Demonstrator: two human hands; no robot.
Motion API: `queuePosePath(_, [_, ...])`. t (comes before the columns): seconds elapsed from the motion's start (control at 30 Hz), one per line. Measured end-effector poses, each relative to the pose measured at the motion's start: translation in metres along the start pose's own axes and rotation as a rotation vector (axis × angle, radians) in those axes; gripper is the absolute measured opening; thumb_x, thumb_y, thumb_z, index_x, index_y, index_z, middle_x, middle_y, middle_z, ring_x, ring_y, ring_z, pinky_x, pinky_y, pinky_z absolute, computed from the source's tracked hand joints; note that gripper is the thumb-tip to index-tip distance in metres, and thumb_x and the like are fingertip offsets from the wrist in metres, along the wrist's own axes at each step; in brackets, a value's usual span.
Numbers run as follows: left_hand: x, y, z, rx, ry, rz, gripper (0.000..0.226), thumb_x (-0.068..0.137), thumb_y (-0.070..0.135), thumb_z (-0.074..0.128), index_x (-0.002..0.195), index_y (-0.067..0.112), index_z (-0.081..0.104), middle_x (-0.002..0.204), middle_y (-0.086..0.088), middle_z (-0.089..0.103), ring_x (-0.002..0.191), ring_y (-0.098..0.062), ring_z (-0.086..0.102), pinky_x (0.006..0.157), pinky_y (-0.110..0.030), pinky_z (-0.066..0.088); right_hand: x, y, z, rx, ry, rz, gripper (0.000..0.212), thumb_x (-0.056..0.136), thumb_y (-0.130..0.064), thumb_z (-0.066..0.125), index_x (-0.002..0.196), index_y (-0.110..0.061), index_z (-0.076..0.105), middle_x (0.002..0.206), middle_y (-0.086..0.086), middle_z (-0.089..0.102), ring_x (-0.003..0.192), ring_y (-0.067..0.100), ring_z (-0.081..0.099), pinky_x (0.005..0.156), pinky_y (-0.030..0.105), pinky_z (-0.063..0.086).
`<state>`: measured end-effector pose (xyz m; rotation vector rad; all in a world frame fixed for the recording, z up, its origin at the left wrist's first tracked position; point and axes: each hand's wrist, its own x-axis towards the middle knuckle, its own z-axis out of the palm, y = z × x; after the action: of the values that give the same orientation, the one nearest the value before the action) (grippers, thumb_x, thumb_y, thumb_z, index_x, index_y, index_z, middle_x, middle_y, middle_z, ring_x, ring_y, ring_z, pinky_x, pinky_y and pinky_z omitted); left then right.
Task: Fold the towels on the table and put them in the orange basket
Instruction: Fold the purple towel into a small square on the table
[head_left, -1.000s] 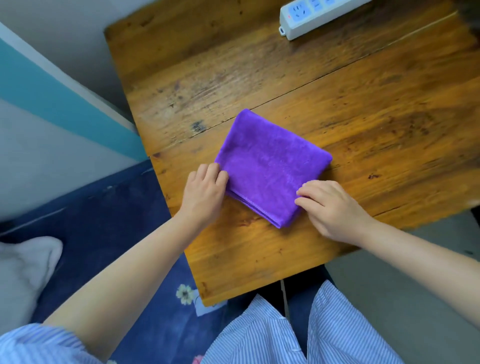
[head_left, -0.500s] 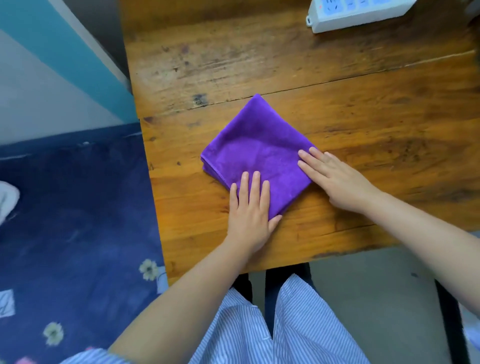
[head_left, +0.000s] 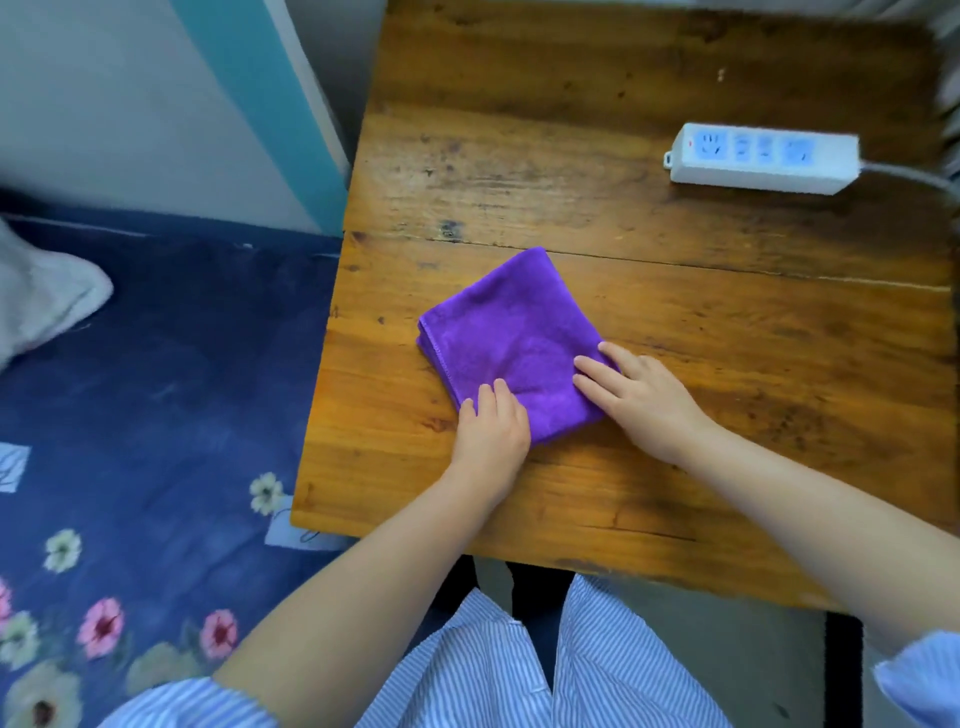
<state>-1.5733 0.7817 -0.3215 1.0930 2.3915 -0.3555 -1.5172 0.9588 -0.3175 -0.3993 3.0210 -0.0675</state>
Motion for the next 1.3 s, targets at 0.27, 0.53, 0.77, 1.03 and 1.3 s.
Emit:
queuePosePath(0.27, [-0.021, -0.017, -0.022, -0.329, 0.091, -0.305, 0.031, 0.086, 0.000, 0.046, 0.116, 0.007, 0.042, 0.122, -0.011, 0.050, 0.116, -0.029, 0.047, 0.083, -0.038, 0.046, 0.009, 0.005, -0.033, 0.082, -0.143, -0.111, 0.038, 0.057, 0.000, 0.074, 0.094, -0.001, 0.065, 0.101, 0.017, 0.068, 0.093, 0.037, 0.063, 0.065, 0.038, 0.057])
queuePosePath(0.53, [-0.131, -0.086, -0.018, -0.776, 0.376, -0.501, 0.024, 0.080, 0.010, 0.044, 0.105, 0.011, 0.045, 0.104, -0.010, 0.055, 0.091, -0.034, 0.053, 0.069, -0.035, 0.038, 0.069, -0.073, -0.097, 0.587, 0.001, -0.018, 0.035, 0.066, 0.002, 0.042, 0.093, 0.012, 0.062, 0.087, 0.024, 0.064, 0.085, 0.036, 0.057, 0.074, 0.026, 0.036])
queuePosePath(0.77, [-0.298, -0.127, 0.021, -1.016, 0.851, -0.776, 0.054, 0.071, 0.007, 0.029, 0.116, 0.001, 0.057, 0.111, -0.016, 0.049, 0.094, -0.019, 0.047, 0.079, -0.014, 0.030, 0.103, -0.235, -0.138, 0.964, -0.165, -0.057, 0.025, 0.079, -0.004, 0.037, 0.090, -0.013, 0.058, 0.083, 0.001, 0.055, 0.077, 0.016, 0.046, 0.059, 0.006, 0.035])
queuePosePath(1.03, [-0.521, -0.136, 0.101, -0.975, 1.047, -1.125, 0.038, 0.068, 0.003, 0.031, 0.083, -0.015, 0.061, 0.096, -0.026, 0.054, 0.089, -0.025, 0.049, 0.075, -0.012, 0.027, 0.083, -0.461, -0.156, 0.959, -0.239, -0.399, 0.028, 0.084, 0.003, 0.046, 0.099, -0.018, 0.055, 0.069, -0.010, 0.051, 0.059, 0.009, 0.043, 0.048, 0.006, 0.035])
queuePosePath(1.3, [-0.686, -0.128, 0.187, -0.990, 1.108, -1.318, 0.006, 0.079, 0.010, 0.062, 0.079, 0.004, 0.059, 0.081, 0.011, 0.042, 0.079, -0.006, 0.043, 0.070, 0.002, 0.030, 0.037, -0.644, -0.162, 0.919, -0.306, -0.698, 0.026, 0.089, -0.010, 0.055, 0.114, -0.006, 0.055, 0.089, 0.002, 0.055, 0.078, 0.018, 0.050, 0.070, 0.018, 0.037])
